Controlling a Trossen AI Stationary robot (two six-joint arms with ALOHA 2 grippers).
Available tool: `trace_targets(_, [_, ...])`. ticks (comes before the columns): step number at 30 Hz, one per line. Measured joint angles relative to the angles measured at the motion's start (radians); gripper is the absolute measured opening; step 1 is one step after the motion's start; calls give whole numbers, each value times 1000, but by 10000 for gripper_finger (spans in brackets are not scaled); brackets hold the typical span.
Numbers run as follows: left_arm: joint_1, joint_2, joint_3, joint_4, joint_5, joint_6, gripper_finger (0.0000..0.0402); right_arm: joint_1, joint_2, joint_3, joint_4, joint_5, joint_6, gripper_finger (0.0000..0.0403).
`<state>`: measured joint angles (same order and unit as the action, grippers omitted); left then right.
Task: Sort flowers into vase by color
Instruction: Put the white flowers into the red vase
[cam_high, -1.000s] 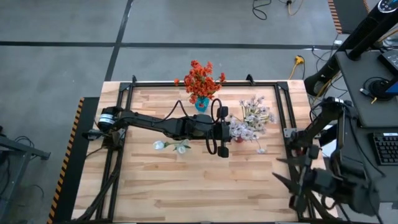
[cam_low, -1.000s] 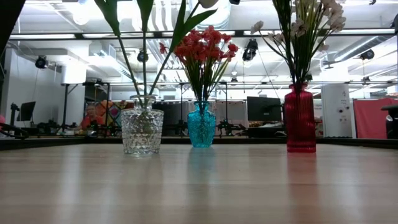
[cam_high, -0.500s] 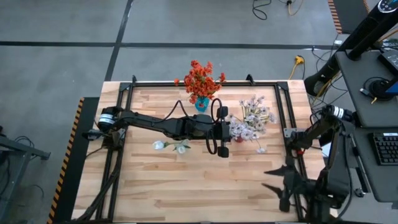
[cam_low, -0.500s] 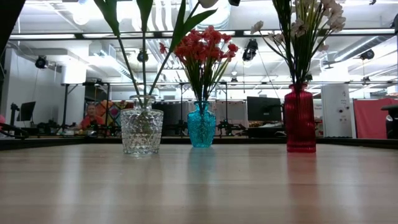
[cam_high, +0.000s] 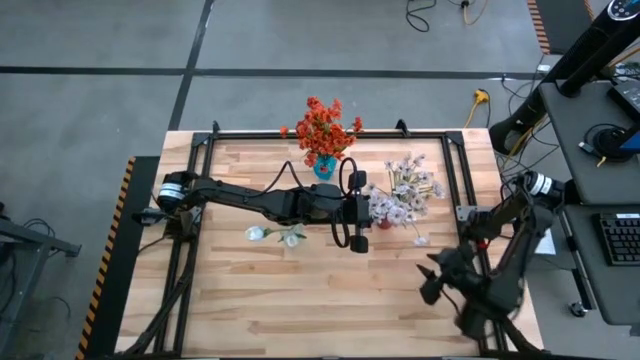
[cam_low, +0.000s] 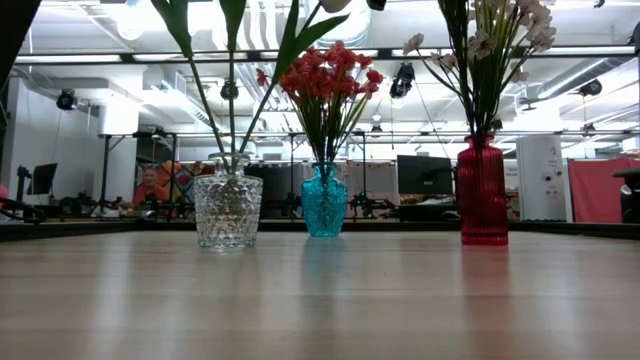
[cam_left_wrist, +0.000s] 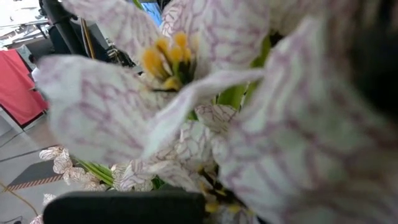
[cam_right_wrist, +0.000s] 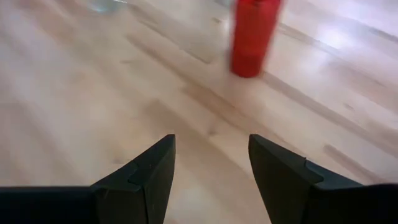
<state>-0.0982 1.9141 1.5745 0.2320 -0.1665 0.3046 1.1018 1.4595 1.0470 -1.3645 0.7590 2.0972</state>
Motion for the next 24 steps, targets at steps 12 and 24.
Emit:
trace_targets(12, [0, 0, 0, -1, 0, 0, 9, -89, 33, -214, 234, 193, -182, 196])
trace_targets(24, [0, 0, 0, -4, 1, 0, 9, -122, 33, -402, 466, 260, -210, 196])
